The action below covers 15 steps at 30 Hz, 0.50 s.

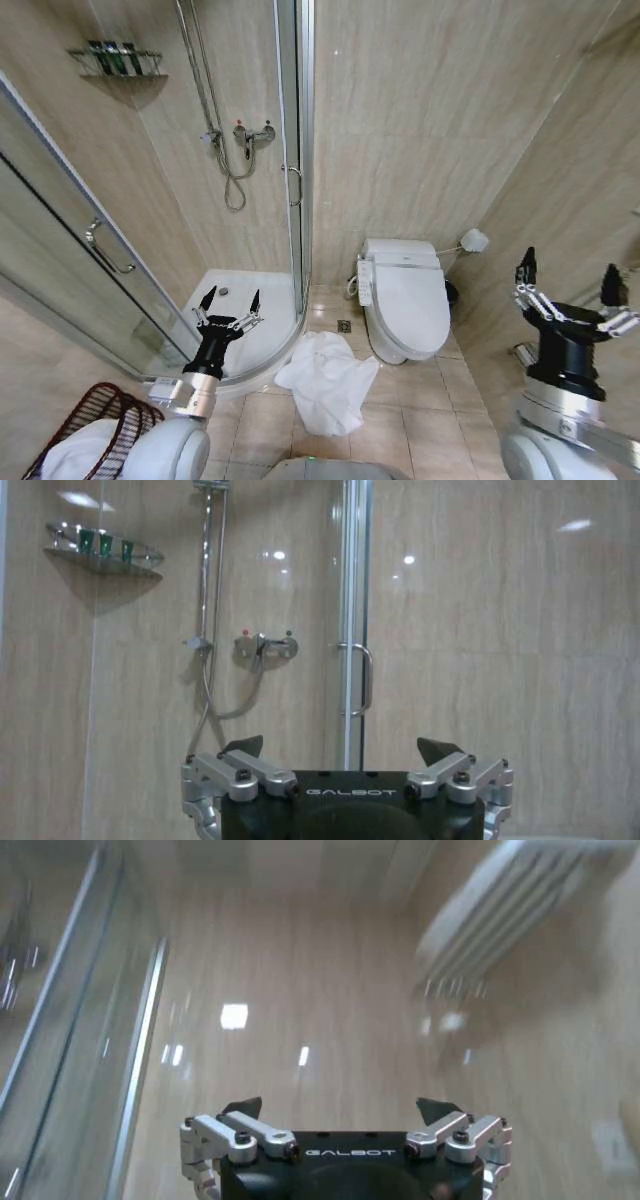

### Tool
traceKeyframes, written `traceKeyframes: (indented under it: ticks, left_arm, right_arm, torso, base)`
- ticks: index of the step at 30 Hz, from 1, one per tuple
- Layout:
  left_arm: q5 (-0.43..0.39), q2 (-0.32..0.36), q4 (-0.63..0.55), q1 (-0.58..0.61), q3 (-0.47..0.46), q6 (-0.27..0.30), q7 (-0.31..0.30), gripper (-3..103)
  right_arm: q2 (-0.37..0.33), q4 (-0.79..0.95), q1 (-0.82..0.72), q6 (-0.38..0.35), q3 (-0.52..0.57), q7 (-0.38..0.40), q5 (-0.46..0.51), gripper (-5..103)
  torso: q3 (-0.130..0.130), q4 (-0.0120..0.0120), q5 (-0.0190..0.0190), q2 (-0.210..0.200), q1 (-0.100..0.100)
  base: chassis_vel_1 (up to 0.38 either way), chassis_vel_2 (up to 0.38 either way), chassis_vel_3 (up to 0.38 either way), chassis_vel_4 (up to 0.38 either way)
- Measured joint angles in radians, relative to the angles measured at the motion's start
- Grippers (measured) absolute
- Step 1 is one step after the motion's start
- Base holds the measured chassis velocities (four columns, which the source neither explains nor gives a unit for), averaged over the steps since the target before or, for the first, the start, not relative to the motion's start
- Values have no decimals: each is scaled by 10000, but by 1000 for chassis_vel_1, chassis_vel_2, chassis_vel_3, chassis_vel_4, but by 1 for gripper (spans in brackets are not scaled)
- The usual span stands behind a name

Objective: Discard the used towel into the hamper.

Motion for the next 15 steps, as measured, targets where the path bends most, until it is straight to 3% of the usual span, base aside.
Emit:
traceKeyframes:
  ticks: [1, 11, 13, 15]
  left_arm:
    - [0, 0, 0, 0, 0, 0, 0, 100]
    - [0, -1, 0, 0, 0, 0, 0, 100]
    - [0, 0, 0, 0, 0, 0, 0, 100]
    - [0, 0, 0, 0, 0, 0, 0, 100]
  right_arm:
    - [0, 0, 0, 0, 0, 0, 0, 100]
    - [50, -2370, -123, -2864, -345, -1940, 924, 100]
    - [-3, -2669, 23, -2892, -428, -1830, 1017, 100]
    - [-115, -3233, 319, -2185, -606, -1237, 988, 100]
  torso:
    - [0, 0, 0, 0, 0]
    - [0, 0, -1, 0, 0]
    - [0, 0, -2, 0, 0]
    - [0, 1, 2, 0, 0]
  base:
    - [0, 0, 0, 0]
    - [0, 0, 0, 0]
    - [0, 0, 0, 0]
    - [0, 0, 0, 0]
